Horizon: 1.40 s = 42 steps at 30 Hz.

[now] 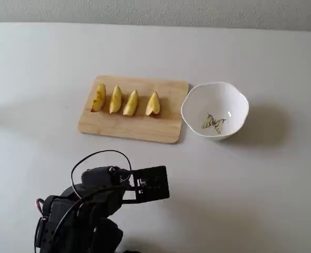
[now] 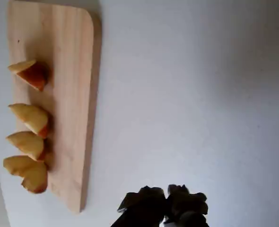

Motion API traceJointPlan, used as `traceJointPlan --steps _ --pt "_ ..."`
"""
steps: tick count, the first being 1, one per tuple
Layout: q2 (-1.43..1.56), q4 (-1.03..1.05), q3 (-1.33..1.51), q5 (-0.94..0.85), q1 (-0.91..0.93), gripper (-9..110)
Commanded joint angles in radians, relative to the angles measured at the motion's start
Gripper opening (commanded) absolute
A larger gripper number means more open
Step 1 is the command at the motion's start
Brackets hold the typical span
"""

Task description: Pick up the rightmost apple slice from the cutting board and place it into the bowl

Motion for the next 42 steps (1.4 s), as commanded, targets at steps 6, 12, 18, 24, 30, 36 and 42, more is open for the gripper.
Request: traceJointPlan --steps 6,12,18,24,30,36,42 --pt "-0.002 0.009 0.005 0.008 0.011 0" --pt "-0.002 0.009 0.005 0.005 0.011 0" --pt "0.000 0.018 0.005 -0.132 -0.132 0" --pt "0.009 0.009 0.017 -0.273 -0.232 0" --pt "0.002 -0.020 0.000 -0.741 -0.133 1" --pt "-0.179 -0.138 -0.196 -1.039 -0.044 22" --pt "-0.822 -0.330 -0.606 -1.127 0.049 31"
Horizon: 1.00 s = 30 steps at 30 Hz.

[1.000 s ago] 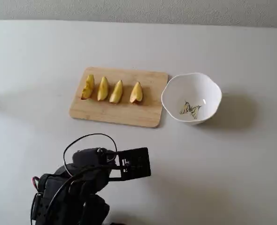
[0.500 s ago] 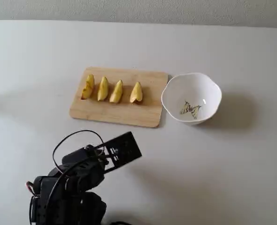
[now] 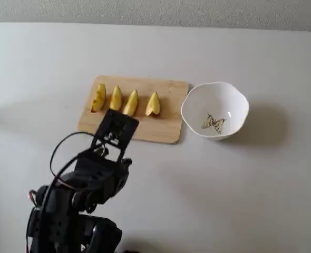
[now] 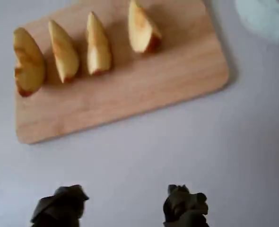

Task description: Pick up the rightmost apple slice from the cutting board and place it into the bowl

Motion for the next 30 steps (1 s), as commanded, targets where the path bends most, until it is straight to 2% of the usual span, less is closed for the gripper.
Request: traceJointPlan --steps 1,8,16,23,27,30 --pt "-0.499 -0.075 -0.410 -0.060 0.052 33" --pt "-1.022 -0.018 -0.876 -0.061 0.034 40" --pt "-1.578 0.213 -1.448 -0.158 0.046 40" --pt "-1.873 0.311 -1.798 -0.227 0.107 39" --pt "-2.086 0.468 -2.157 -0.244 0.141 39" --pt "-2.335 0.649 -2.611 -0.250 0.150 39"
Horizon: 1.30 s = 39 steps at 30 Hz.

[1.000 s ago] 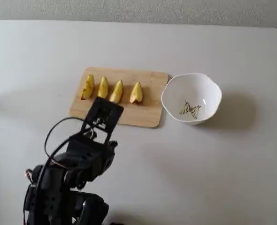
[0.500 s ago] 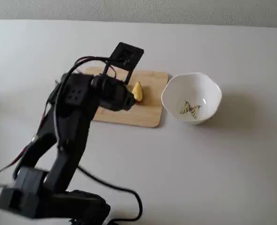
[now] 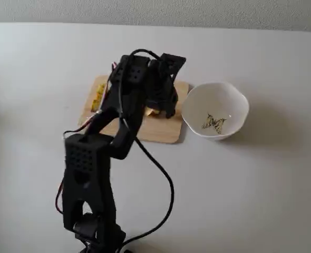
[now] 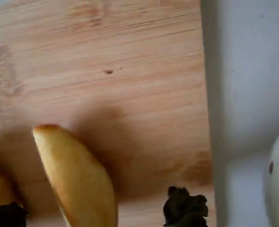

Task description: Pick up the rightmost apple slice from the cutting board and place it into the bowl

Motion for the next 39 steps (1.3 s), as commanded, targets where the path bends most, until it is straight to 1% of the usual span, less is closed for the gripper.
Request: traceJointPlan --steps 1,2,3,12,18,23,36,37,39 --pt "-0.350 0.276 -0.795 -0.015 0.023 39" --pt "-0.425 0.314 -0.927 -0.017 0.023 39" --pt "-0.451 0.331 -0.959 -0.023 0.018 38" --pt "-0.500 0.370 -0.966 0.005 -0.015 34" --pt "-0.518 0.376 -0.959 0.020 -0.026 20" --pt "-0.534 0.377 -0.959 0.034 -0.029 0" --pt "-0.480 0.376 -0.968 0.097 -0.071 0" --pt "-0.476 0.376 -0.968 0.104 -0.072 2" --pt "-0.462 0.376 -0.968 0.123 -0.075 12"
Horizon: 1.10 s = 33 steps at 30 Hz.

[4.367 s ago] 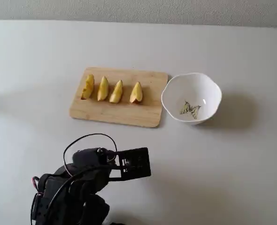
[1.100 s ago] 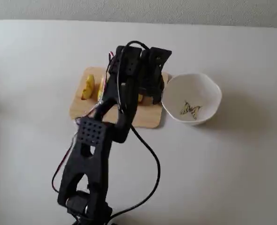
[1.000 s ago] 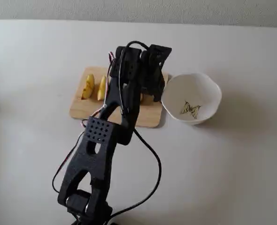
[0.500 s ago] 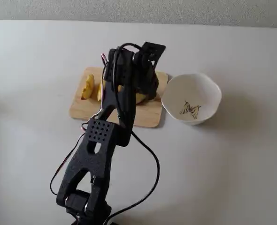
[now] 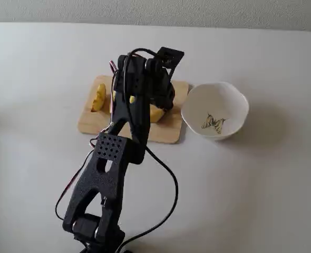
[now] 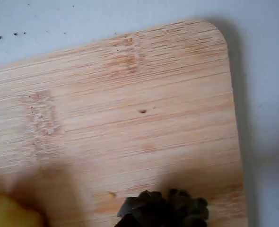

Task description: Pick up the rightmost apple slice from the cutting board and place it into the bowl

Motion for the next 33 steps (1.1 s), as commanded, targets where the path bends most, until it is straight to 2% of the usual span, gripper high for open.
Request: traceJointPlan --steps 1,3,11,16,22,29,31,33 --pt "0.086 0.041 -0.035 0.041 -0.017 16" --pt "0.106 0.041 -0.035 0.067 -0.020 26" --pt "0.232 0.046 0.000 0.141 -0.006 26" --pt "0.402 0.048 0.244 0.117 0.015 26" --pt "0.614 0.048 0.598 -0.005 0.048 24" --pt "0.756 0.044 0.885 -0.117 0.069 23" --pt "0.785 0.043 0.927 -0.118 0.064 23" --pt "0.792 0.023 0.925 -0.048 0.057 23"
